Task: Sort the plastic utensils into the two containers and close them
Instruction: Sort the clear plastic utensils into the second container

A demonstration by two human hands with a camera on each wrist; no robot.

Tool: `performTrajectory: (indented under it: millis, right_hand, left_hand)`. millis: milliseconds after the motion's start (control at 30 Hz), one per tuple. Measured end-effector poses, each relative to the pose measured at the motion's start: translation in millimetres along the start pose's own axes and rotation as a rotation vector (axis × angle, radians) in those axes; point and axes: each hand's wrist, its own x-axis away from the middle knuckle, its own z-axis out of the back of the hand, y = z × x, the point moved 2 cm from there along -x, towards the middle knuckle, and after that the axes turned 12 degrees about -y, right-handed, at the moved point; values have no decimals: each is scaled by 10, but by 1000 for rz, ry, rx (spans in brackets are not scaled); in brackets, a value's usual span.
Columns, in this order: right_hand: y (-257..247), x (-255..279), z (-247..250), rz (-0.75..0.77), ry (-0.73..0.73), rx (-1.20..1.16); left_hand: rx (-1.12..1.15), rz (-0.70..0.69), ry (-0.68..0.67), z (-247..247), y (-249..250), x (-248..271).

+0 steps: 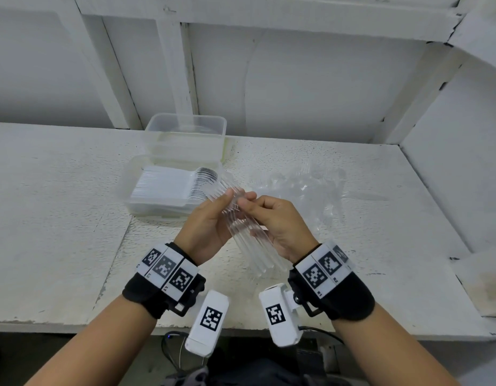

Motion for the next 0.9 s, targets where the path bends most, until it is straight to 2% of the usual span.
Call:
performTrajectory:
  millis: [100,233,467,633,900]
  right_hand:
    - [-26,17,-11,100,21,177]
    - [2,83,-42,185,96,625]
    - [91,100,-164,65,-190,972]
    - [6,76,-104,46,-243,1002]
    - [-272,-6,-11,17,-388,719]
  left_hand:
    - [17,-19,17,8,37,1]
    - [150,-74,60,15,113,-38]
    - [164,-38,168,11,98,-110]
    - [90,-7,149,35,99,-118]
    - [-87,-42,67,117,268,-136]
